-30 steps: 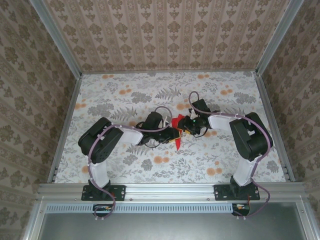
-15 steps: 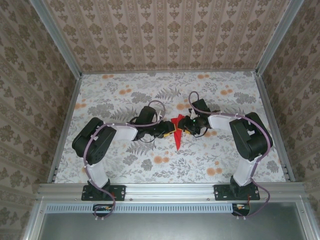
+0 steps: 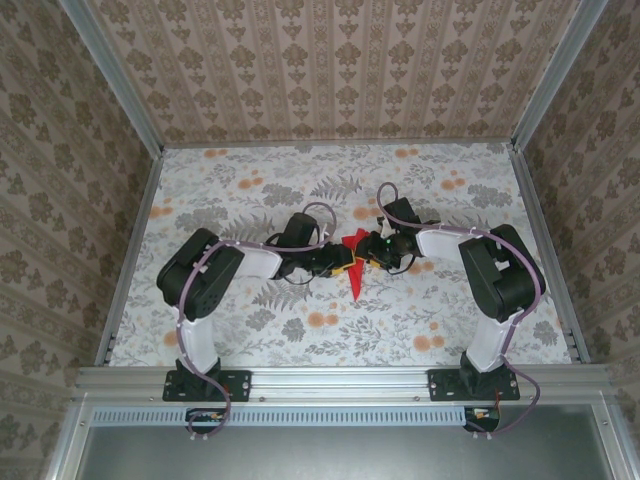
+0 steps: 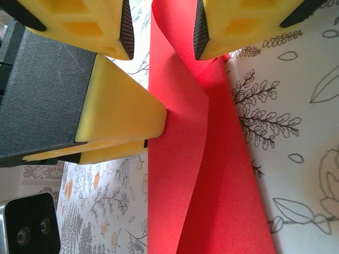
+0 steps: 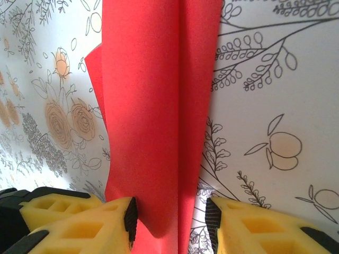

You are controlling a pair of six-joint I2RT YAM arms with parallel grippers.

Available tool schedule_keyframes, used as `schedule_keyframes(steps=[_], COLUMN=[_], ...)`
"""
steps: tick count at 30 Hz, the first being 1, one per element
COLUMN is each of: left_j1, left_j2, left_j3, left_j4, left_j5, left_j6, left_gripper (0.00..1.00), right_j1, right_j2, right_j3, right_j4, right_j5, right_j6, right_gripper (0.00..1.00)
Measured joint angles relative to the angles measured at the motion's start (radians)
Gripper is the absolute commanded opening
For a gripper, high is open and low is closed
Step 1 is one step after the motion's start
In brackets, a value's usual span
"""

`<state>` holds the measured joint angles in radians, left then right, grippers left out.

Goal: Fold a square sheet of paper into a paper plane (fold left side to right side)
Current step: Fold the wing for the fifth time at the center of the table.

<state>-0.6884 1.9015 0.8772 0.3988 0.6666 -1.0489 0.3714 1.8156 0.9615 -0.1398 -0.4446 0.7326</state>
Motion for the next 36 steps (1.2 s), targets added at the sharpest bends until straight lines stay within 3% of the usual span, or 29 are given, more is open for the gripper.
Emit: schedule_keyframes(steps=[4,12,26,36], left_j1=[-0.001,-0.006,0.001,0.004], left_j2=[0.017,0.030,0.031,0.031], left_j3=[0.010,0.017,0.066,0.066], left_j4=[0.009,0.010,-0.115,-0.131], left_j5=[0.016,0.007,-0.052,-0.061], left_j6=[-0.006,-0.006,0.111,0.130], left_gripper=[0.27,0.00,0.00,0.00], right_j1=[0.000,0.000,-0.071,-0.071], right_j2=[0.002,0.002,-0.031,0.060], right_j3=[0.000,0.000,0.044,0.155], right_j4=[0.000,0.001,0.003,0.045], right_j5=[0.001,-0.003,-0.008,-0.024], right_j6=[0.000,0.000,-0.023,0.006], right_gripper=[0.43,0.44,0.61,0.62])
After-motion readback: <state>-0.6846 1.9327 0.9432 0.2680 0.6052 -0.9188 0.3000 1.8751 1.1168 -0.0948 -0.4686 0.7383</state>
